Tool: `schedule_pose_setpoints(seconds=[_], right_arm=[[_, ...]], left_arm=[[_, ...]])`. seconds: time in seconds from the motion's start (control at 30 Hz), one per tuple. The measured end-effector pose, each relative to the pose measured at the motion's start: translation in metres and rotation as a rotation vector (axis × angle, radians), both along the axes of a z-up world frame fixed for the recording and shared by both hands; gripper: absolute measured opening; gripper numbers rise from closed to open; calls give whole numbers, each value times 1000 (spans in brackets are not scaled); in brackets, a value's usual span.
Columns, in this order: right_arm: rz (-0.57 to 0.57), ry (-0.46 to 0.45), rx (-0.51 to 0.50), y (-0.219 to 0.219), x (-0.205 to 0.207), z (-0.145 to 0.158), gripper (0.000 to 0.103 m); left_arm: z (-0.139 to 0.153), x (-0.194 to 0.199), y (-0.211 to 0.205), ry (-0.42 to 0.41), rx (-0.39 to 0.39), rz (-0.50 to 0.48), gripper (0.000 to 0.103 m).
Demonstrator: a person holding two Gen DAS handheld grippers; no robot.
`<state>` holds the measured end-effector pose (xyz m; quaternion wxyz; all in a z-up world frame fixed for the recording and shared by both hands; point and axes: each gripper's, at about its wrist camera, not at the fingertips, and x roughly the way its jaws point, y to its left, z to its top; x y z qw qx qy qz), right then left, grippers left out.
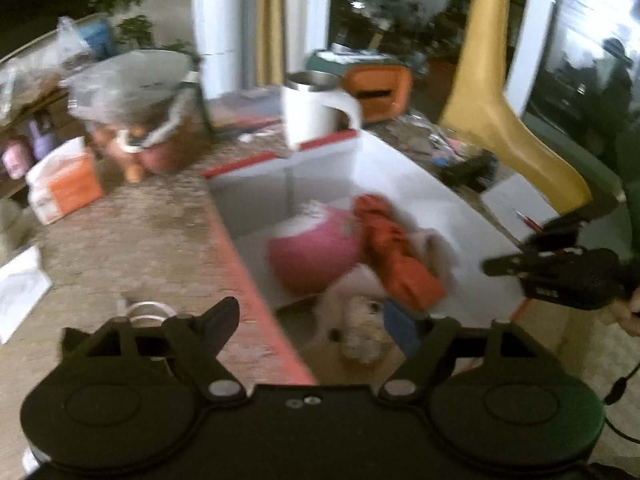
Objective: Organize objects
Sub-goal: 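Move the left tool back toward the black cloth on the table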
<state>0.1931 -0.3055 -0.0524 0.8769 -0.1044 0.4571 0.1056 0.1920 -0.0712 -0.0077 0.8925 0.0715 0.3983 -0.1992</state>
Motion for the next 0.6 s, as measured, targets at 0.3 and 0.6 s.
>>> schedule_pose_setpoints(seconds=[0.3, 0.6], right_arm=[[-2, 2, -1, 1, 0, 0, 6], [-4, 6, -5, 1, 1, 0, 6]], left_arm=[[4, 11, 62, -38, 26, 164, 100], [-10, 26, 111, -10, 43, 259, 102]])
